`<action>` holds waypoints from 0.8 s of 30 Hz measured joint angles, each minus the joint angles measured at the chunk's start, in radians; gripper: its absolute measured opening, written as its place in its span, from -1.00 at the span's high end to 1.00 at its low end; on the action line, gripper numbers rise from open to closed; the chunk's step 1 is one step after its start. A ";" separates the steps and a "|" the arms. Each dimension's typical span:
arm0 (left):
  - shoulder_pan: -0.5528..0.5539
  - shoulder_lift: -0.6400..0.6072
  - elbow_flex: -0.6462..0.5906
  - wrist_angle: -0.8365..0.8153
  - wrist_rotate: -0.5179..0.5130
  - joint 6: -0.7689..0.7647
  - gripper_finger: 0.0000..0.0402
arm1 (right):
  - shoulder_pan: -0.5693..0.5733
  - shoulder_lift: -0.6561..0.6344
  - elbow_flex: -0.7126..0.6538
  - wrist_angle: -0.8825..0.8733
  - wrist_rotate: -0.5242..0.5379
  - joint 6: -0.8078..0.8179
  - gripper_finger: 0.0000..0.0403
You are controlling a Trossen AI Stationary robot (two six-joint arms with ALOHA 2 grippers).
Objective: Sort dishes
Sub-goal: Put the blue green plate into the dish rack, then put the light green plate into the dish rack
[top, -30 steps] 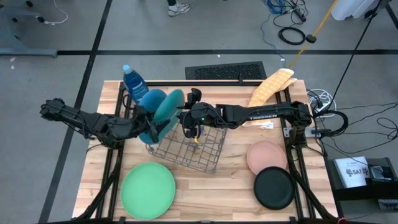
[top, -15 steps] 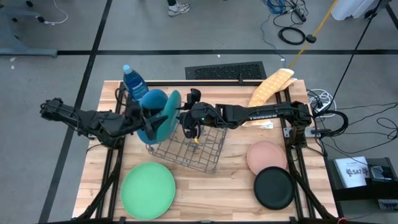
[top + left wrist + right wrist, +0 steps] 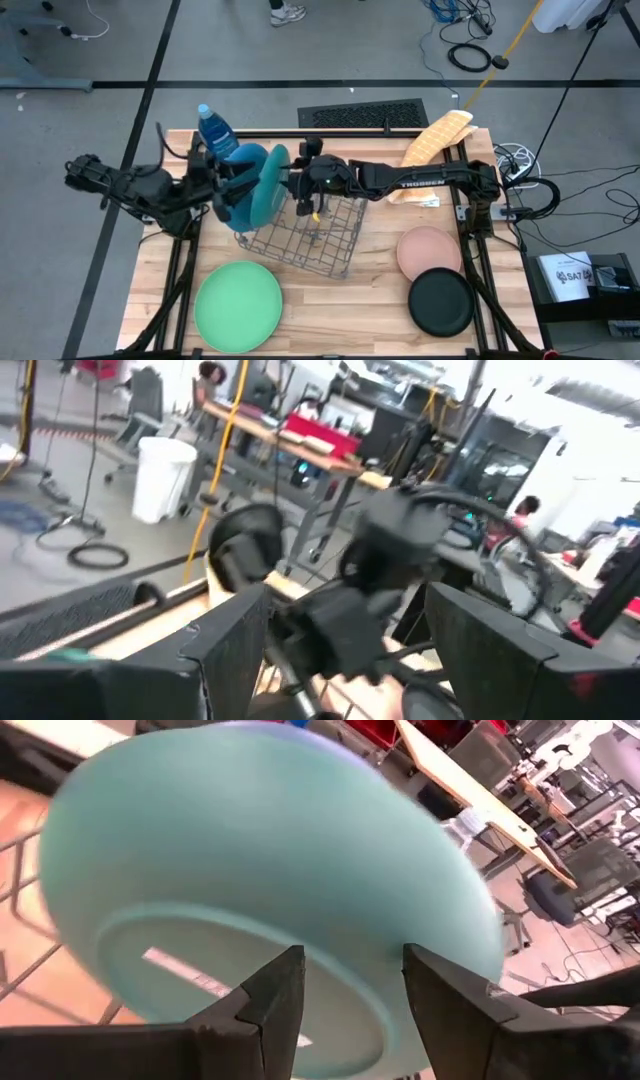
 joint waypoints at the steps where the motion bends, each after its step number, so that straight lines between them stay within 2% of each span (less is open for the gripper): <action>1: -0.005 0.000 0.005 0.012 0.000 0.017 -0.33 | -0.006 0.000 0.000 0.008 -0.009 0.001 0.17; 4: -0.019 0.001 0.020 0.041 0.001 0.055 -0.33 | -0.024 0.022 0.001 0.062 -0.016 -0.017 0.17; 7: -0.027 0.000 0.024 0.046 0.001 0.071 -0.33 | -0.042 0.062 0.001 0.111 -0.082 -0.043 0.17; 15: -0.061 0.002 0.024 0.034 0.001 0.071 -0.33 | -0.055 0.153 0.000 0.189 -0.085 -0.057 0.17; 19: -0.089 0.002 0.024 0.010 0.001 0.071 -0.33 | -0.035 0.149 0.000 0.171 -0.074 -0.051 0.17; 24: -0.139 0.000 0.023 -0.027 0.001 0.079 -0.33 | 0.044 0.090 0.000 0.112 -0.084 -0.095 0.17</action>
